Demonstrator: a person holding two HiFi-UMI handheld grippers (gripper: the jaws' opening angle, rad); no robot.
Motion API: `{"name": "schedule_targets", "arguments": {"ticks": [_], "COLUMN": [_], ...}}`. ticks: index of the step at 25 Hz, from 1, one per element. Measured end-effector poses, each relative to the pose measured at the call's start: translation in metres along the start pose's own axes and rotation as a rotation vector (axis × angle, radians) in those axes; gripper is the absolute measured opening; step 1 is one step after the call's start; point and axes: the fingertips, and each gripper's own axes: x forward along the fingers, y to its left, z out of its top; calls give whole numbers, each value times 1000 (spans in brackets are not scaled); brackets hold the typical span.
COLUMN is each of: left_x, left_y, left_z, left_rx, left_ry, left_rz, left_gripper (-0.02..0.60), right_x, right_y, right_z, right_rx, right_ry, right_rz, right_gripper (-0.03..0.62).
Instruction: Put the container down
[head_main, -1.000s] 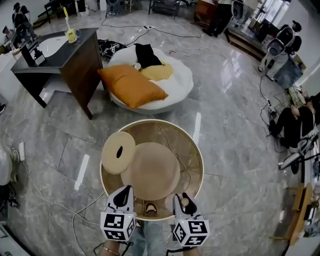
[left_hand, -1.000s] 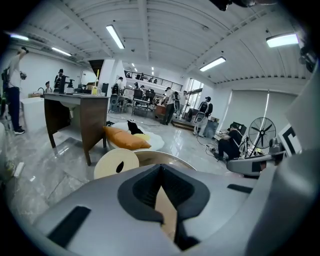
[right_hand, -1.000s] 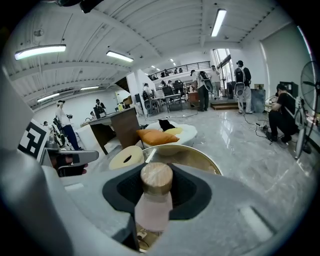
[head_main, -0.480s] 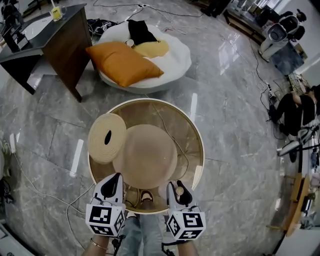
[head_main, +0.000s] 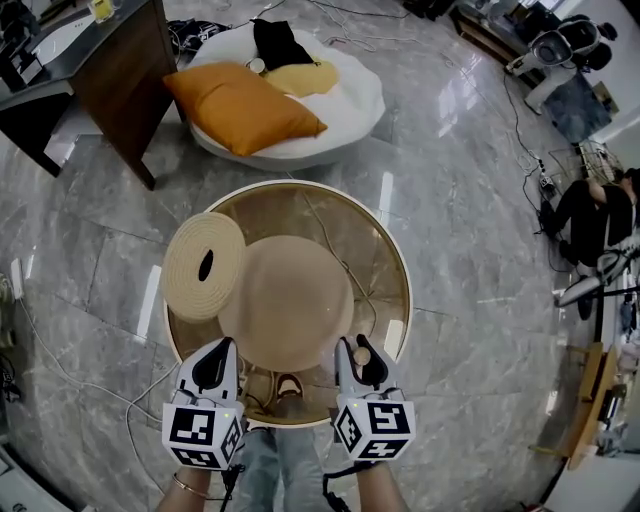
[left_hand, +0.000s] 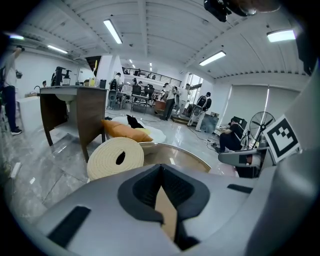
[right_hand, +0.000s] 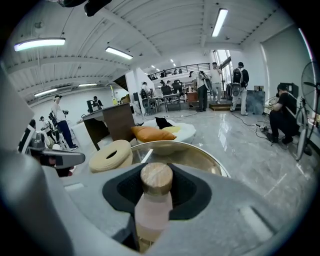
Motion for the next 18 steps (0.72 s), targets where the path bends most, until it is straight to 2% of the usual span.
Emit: {"name": "schedule_targets", "arguments": {"ticks": [8,18], "left_x": [12,23], "left_y": [17,37], "left_z": [-5,-2], "left_rx": [-6,-17], "left_ry": [2,-2], "left_rz": [35,71], "left_gripper": [-8,-8], "right_x": [43,92], "right_y": [-3,-2], "right_z": [36,52], "right_rx": [-95,-170], "right_ry": [-46,-33], "right_rz": [23,64], "right_gripper": [121,121]}}
